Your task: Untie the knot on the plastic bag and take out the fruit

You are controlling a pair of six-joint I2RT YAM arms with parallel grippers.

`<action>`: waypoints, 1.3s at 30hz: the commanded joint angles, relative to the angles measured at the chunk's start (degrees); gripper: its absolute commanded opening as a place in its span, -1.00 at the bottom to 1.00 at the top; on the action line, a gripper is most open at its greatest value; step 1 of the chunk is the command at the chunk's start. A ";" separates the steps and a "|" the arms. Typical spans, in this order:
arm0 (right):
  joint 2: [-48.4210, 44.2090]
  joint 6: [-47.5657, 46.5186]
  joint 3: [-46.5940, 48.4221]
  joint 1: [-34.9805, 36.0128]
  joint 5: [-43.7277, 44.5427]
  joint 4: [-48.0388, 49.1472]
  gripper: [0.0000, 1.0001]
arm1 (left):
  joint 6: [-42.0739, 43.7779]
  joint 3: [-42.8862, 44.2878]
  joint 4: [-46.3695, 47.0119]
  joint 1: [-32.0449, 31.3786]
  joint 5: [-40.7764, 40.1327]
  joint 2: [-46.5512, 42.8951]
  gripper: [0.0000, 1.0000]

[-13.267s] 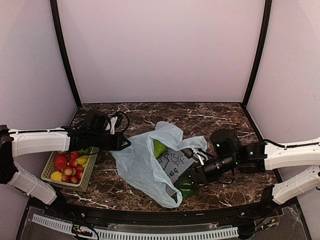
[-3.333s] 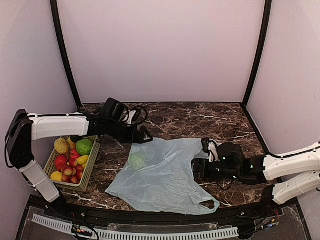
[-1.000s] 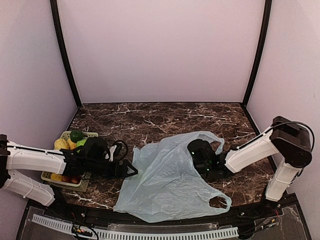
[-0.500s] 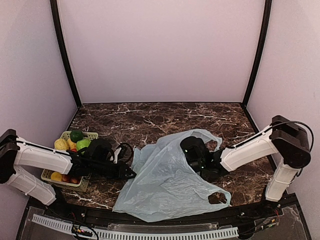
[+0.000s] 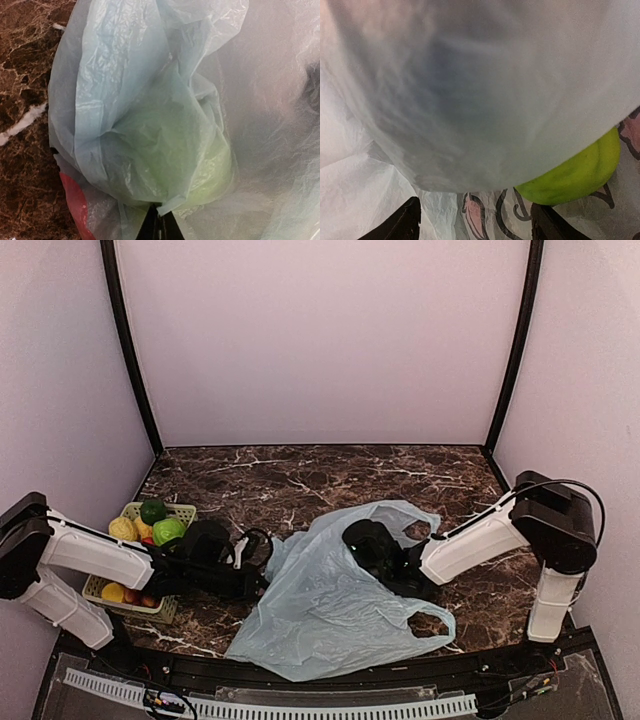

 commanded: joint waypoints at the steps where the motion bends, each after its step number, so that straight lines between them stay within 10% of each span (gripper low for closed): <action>1: 2.27 -0.48 2.51 0.86 -1.70 0.48 0.46 | -0.83 0.59 2.30 -0.75 0.72 0.85 -0.95; 11: 5.45 -0.55 5.13 0.82 0.53 -1.44 0.42 | -1.95 1.42 4.98 -1.57 1.48 1.94 -0.97; 26: -1.20 0.55 -0.29 0.31 6.55 -0.71 -0.43 | 2.02 1.59 -1.22 -1.72 -3.25 -1.88 -0.99; 39: -19.95 -0.09 -12.22 -4.02 16.22 -7.46 -0.48 | 10.28 3.06 -13.03 9.03 -4.99 -9.59 -0.99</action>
